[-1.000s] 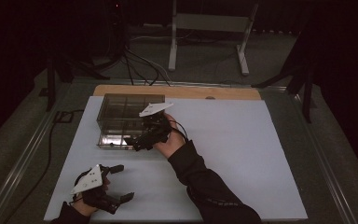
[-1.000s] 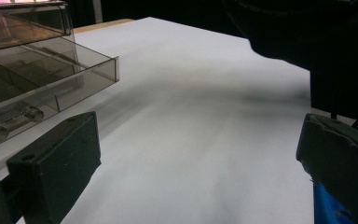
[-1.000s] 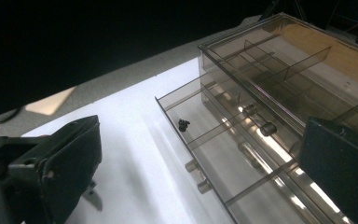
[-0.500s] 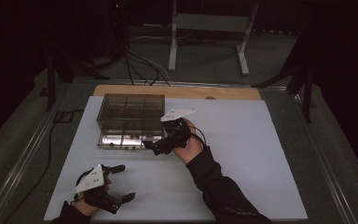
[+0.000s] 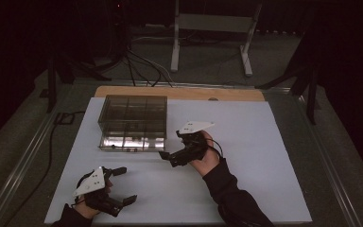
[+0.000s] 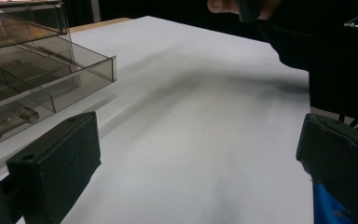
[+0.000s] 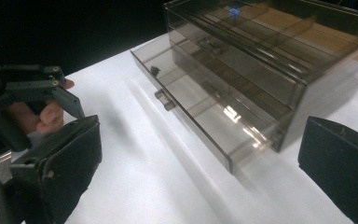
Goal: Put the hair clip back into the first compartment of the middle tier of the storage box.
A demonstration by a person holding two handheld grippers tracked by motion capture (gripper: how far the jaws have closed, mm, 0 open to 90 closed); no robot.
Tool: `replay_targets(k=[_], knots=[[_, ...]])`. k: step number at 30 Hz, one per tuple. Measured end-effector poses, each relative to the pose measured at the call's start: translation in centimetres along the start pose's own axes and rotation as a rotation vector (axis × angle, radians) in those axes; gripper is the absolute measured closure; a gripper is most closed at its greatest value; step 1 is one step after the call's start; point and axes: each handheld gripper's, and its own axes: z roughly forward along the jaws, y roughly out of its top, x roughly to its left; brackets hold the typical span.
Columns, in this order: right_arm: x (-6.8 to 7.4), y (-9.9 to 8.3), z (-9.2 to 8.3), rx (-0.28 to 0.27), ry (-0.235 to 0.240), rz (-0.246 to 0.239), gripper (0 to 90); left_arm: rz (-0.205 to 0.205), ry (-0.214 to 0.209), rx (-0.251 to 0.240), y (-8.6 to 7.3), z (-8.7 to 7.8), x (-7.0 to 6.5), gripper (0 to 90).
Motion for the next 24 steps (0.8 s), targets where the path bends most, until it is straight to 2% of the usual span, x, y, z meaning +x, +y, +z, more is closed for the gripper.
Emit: replay_targets(k=[5, 15, 20, 24], knots=[[-0.5, -1.4, -0.8, 0.004, -0.008, 0.015, 0.0, -0.001, -0.001, 0.000, 0.0, 0.0, 0.0, 0.7], [-1.5, -4.7, -2.0, 0.028, -0.026, 0.014, 0.0, -0.001, 0.000, -0.001, 0.0, 0.0, 0.0, 0.7], [-2.2, -6.5, -2.8, 0.036, -0.032, 0.033, 0.0, 0.001, 0.000, 0.001, 0.0, 0.0, 0.0, 0.7], [-2.6, -7.9, -3.6, 0.018, -0.033, 0.055, 0.0, 0.000, -0.001, 0.001, 0.0, 0.0, 0.0, 0.7]])
